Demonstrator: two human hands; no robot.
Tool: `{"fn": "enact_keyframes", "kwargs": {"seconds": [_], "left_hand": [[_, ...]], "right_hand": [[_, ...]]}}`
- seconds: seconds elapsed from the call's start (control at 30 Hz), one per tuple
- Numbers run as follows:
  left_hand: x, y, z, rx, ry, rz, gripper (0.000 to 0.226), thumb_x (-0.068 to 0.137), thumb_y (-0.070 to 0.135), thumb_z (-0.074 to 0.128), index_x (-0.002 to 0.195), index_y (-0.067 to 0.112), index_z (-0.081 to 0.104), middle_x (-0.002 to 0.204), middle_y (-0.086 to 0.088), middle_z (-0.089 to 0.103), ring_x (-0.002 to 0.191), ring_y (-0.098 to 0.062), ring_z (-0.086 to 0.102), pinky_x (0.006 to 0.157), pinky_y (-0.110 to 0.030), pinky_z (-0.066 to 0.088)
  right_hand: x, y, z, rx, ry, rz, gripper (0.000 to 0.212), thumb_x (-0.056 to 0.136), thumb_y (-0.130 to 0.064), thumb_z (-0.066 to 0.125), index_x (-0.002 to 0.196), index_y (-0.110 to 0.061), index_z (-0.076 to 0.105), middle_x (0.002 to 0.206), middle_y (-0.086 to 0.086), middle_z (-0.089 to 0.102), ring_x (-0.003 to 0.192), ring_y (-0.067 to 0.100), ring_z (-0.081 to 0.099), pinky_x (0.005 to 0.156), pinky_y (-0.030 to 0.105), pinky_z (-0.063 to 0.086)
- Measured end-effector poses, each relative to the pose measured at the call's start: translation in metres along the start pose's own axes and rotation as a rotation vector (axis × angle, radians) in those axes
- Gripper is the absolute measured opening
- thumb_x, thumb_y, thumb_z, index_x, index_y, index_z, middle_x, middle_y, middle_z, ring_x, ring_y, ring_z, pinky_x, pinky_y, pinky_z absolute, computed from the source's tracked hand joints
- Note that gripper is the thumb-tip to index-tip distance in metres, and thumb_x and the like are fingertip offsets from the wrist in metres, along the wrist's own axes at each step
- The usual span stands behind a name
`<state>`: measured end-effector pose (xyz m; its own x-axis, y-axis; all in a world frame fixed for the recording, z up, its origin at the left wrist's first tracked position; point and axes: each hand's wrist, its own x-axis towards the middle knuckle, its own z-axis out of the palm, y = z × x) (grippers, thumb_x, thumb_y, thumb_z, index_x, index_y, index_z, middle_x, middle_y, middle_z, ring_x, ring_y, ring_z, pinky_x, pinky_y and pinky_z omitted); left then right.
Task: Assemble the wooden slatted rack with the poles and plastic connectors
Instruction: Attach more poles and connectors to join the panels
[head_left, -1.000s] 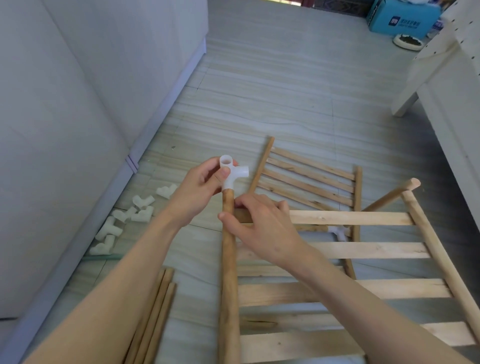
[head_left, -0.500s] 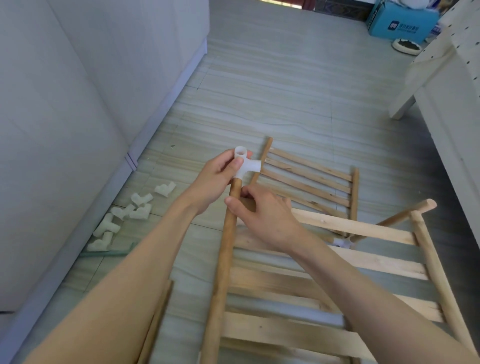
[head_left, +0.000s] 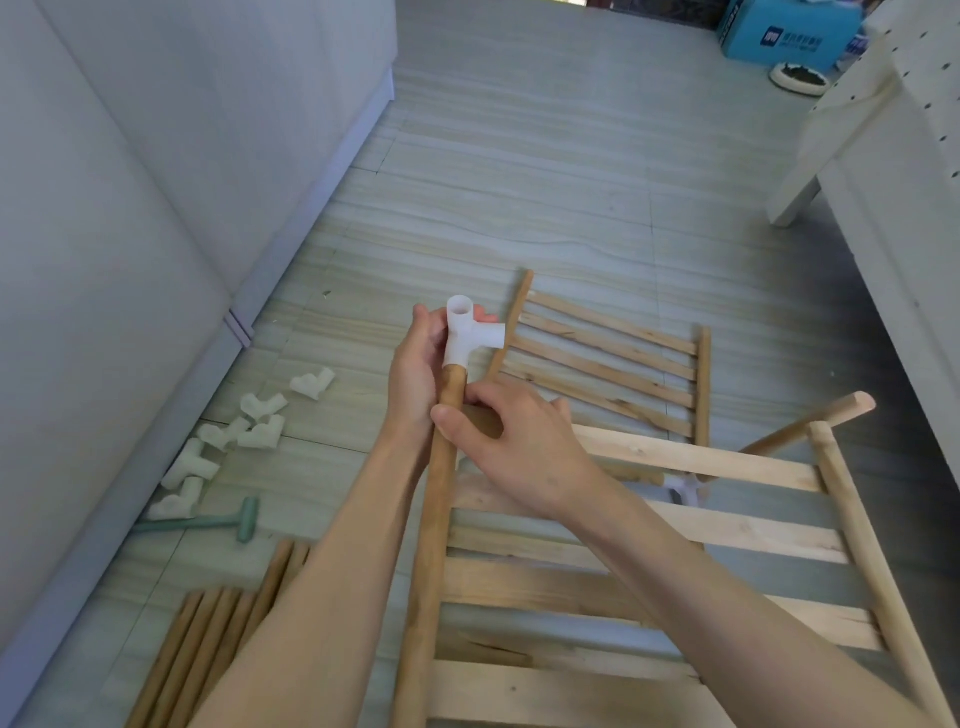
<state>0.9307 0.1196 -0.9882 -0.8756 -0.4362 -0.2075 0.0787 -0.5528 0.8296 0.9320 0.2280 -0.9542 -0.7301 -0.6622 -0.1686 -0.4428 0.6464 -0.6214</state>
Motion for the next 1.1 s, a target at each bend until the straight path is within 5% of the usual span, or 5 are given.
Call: {"fn": "enact_keyframes", "kwargs": {"seconds": [0.17, 0.6, 0.8, 0.93, 1.1], "left_hand": [[0.007, -0.005, -0.006, 0.223, 0.072, 0.065, 0.060, 0.101, 0.046, 0.015, 0.080, 0.018, 0.064, 0.088, 0.000, 0.070, 0.073, -0.006, 0.060, 0.078, -0.025, 0.042], [-0.008, 0.001, -0.005, 0.449, 0.212, 0.162, 0.060, 0.102, 0.039, 0.017, 0.092, 0.002, 0.064, 0.069, 0.002, 0.061, 0.051, 0.005, 0.054, 0.051, -0.009, 0.039], [-0.013, 0.011, -0.009, 0.440, 0.149, 0.155, 0.054, 0.103, 0.036, 0.020, 0.074, 0.012, 0.058, 0.071, 0.001, 0.063, 0.054, 0.001, 0.055, 0.053, -0.014, 0.041], [-0.017, 0.015, -0.016, 0.514, 0.087, 0.172, 0.054, 0.103, 0.035, 0.017, 0.090, 0.010, 0.063, 0.090, 0.002, 0.069, 0.075, 0.001, 0.063, 0.069, -0.011, 0.045], [-0.028, 0.011, -0.025, 0.606, 0.077, 0.223, 0.038, 0.101, 0.041, 0.024, 0.108, 0.025, 0.057, 0.117, 0.002, 0.063, 0.106, -0.002, 0.058, 0.096, -0.031, 0.046]], "right_hand": [[-0.004, 0.001, 0.003, -0.013, 0.010, -0.016, 0.032, 0.092, -0.054, 0.038, 0.085, -0.027, 0.054, 0.089, -0.011, 0.054, 0.097, 0.009, 0.045, 0.086, 0.036, 0.028], [-0.007, 0.002, 0.004, -0.089, -0.051, -0.111, 0.027, 0.093, -0.057, 0.036, 0.091, -0.031, 0.044, 0.091, -0.015, 0.047, 0.090, 0.005, 0.039, 0.083, 0.034, 0.027], [-0.014, 0.015, -0.006, -0.111, -0.114, -0.238, 0.047, 0.090, -0.045, 0.047, 0.130, -0.020, 0.046, 0.115, -0.005, 0.053, 0.106, 0.012, 0.048, 0.089, 0.024, 0.036], [-0.008, 0.014, -0.009, -0.108, 0.016, -0.204, 0.082, 0.079, -0.036, 0.071, 0.145, -0.017, 0.025, 0.140, -0.003, 0.032, 0.127, 0.012, 0.034, 0.098, 0.016, 0.027], [0.011, 0.012, -0.019, -0.329, -0.012, -0.298, 0.108, 0.072, -0.050, 0.071, 0.150, -0.009, 0.009, 0.156, 0.001, 0.007, 0.142, 0.015, 0.003, 0.117, 0.035, 0.017]]}}
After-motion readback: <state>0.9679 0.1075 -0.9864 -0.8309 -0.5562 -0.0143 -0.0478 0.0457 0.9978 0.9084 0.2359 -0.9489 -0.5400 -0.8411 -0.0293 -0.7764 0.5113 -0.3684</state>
